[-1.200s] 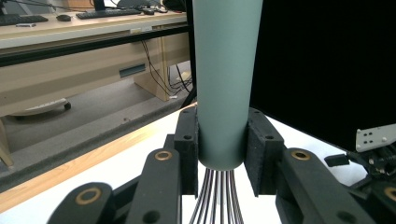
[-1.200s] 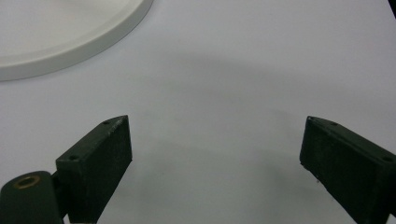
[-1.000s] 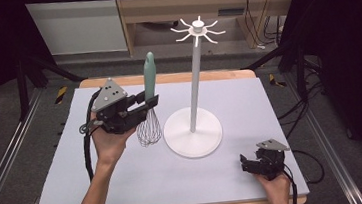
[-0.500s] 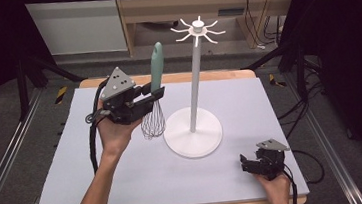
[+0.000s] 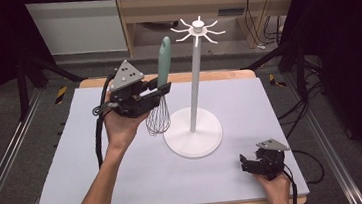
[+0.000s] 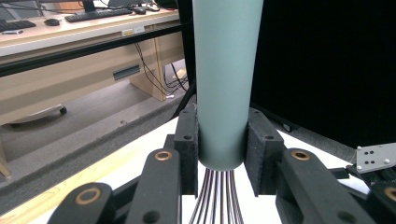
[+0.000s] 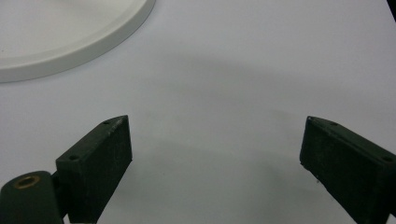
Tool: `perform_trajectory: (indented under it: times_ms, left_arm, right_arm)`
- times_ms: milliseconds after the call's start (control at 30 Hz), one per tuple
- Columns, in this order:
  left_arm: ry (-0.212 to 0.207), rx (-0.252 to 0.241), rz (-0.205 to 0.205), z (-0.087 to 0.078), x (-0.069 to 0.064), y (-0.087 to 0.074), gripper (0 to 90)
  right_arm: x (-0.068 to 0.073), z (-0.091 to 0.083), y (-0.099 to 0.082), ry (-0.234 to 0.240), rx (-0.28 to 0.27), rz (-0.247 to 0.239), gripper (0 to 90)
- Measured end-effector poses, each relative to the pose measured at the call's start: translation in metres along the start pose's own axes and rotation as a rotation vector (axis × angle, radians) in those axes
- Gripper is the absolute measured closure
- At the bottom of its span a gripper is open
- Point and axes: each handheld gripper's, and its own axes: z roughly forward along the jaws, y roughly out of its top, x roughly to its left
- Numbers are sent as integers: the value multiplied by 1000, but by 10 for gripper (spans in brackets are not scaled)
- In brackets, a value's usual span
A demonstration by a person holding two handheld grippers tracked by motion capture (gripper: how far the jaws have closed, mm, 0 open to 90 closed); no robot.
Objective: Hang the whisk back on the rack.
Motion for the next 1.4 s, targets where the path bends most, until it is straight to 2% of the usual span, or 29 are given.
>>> perform_trajectory:
  times_ms: [333,633,967,1400]
  left_arm:
    - [-4,8,-3,10,-2,4,685]
    - [5,22,12,17,-4,8,684]
    - [9,32,0,24,-1,9,684]
    - [9,41,5,33,-4,12,684]
  right_arm:
    - [0,0,0,1,-2,2,97]
    - [1,0,0,2,-1,6,97]
    - [1,0,0,2,-2,3,97]
    - [1,-1,1,3,-1,5,97]
